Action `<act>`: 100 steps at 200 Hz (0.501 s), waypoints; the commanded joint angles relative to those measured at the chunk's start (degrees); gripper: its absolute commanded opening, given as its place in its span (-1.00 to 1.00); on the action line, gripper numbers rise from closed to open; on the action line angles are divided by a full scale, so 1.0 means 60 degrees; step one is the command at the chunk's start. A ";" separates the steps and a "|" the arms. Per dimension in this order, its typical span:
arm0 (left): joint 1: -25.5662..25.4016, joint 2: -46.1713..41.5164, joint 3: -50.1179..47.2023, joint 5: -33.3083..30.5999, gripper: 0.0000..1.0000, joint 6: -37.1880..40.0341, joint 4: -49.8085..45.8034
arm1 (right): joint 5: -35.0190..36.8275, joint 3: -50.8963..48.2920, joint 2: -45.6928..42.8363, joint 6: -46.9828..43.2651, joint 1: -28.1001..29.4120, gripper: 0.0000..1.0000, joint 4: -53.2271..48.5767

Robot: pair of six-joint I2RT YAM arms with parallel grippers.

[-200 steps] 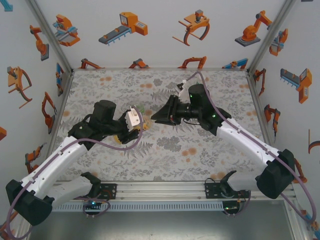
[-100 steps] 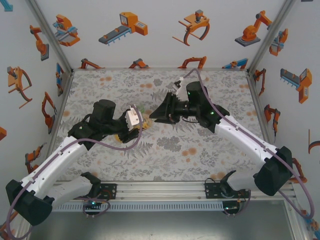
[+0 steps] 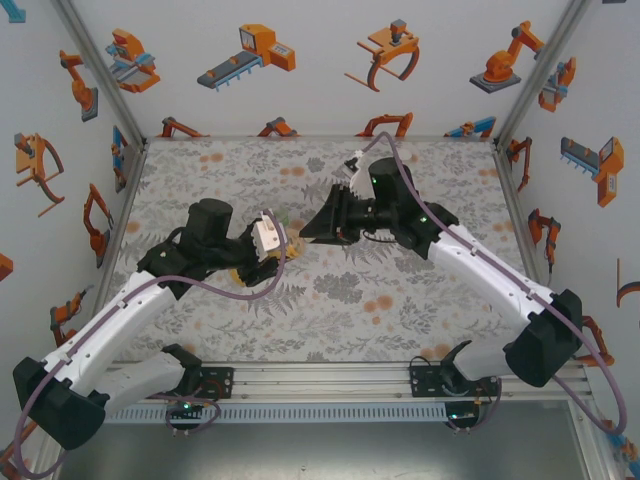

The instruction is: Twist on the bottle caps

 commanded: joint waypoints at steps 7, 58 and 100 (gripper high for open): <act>-0.0017 -0.0221 0.0157 0.0494 -0.01 0.0012 0.0301 | 0.0657 0.0533 0.0264 -0.0892 0.0014 -0.85 -0.1127; 0.0036 -0.0283 0.0068 0.0525 0.37 -0.0073 0.0463 | 0.1480 0.1297 0.0648 -0.2192 0.0014 -0.93 -0.2717; 0.0083 -0.0239 0.0067 0.0559 0.47 -0.0106 0.0488 | 0.2060 0.1813 0.1010 -0.2983 0.0010 -0.97 -0.3718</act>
